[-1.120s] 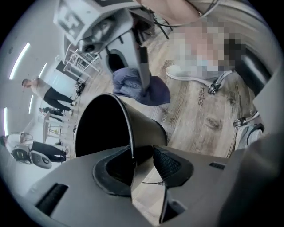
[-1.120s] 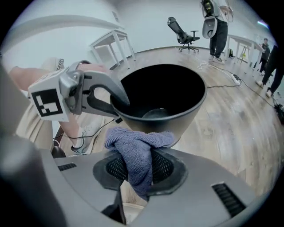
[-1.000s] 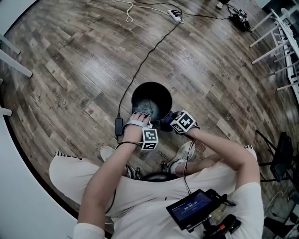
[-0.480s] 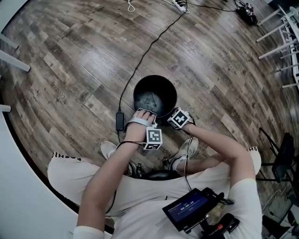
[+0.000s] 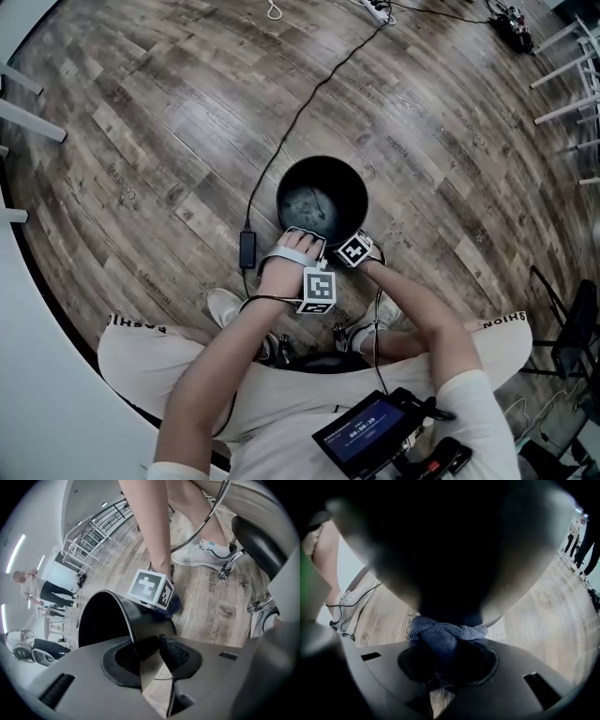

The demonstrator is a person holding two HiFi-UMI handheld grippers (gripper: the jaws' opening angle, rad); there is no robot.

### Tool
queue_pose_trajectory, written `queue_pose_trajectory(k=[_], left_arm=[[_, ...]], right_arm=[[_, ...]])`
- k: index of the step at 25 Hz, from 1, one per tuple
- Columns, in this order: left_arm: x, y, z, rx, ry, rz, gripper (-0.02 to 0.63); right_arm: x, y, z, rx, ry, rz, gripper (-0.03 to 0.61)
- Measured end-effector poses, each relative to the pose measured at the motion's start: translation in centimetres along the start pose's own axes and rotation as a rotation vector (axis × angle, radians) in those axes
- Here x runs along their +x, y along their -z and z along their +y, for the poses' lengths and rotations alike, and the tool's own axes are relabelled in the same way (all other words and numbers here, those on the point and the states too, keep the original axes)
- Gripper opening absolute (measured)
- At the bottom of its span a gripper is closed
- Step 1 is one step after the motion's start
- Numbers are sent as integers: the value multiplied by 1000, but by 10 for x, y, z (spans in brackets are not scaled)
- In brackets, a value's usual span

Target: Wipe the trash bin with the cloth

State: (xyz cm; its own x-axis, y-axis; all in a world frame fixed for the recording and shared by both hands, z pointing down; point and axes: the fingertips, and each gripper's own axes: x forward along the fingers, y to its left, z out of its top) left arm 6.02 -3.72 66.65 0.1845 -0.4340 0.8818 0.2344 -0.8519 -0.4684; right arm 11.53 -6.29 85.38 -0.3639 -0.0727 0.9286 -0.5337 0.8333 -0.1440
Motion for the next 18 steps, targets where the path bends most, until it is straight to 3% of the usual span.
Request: queue_pose_trajectory(k=[3, 6, 15, 18], left_arm=[[1, 4, 1, -4, 7, 7, 127], [2, 3, -1, -12, 16, 11, 127], [-5, 11, -5, -79, 27, 2, 155], [-1, 22, -6, 13, -11, 60, 156]], right_arm=[[2, 1, 1, 13, 4, -17, 100], [-9, 20, 19, 46, -49, 110, 100], [-109, 3, 63, -120, -137, 64, 100], [-151, -5, 72, -76, -155, 15, 100]])
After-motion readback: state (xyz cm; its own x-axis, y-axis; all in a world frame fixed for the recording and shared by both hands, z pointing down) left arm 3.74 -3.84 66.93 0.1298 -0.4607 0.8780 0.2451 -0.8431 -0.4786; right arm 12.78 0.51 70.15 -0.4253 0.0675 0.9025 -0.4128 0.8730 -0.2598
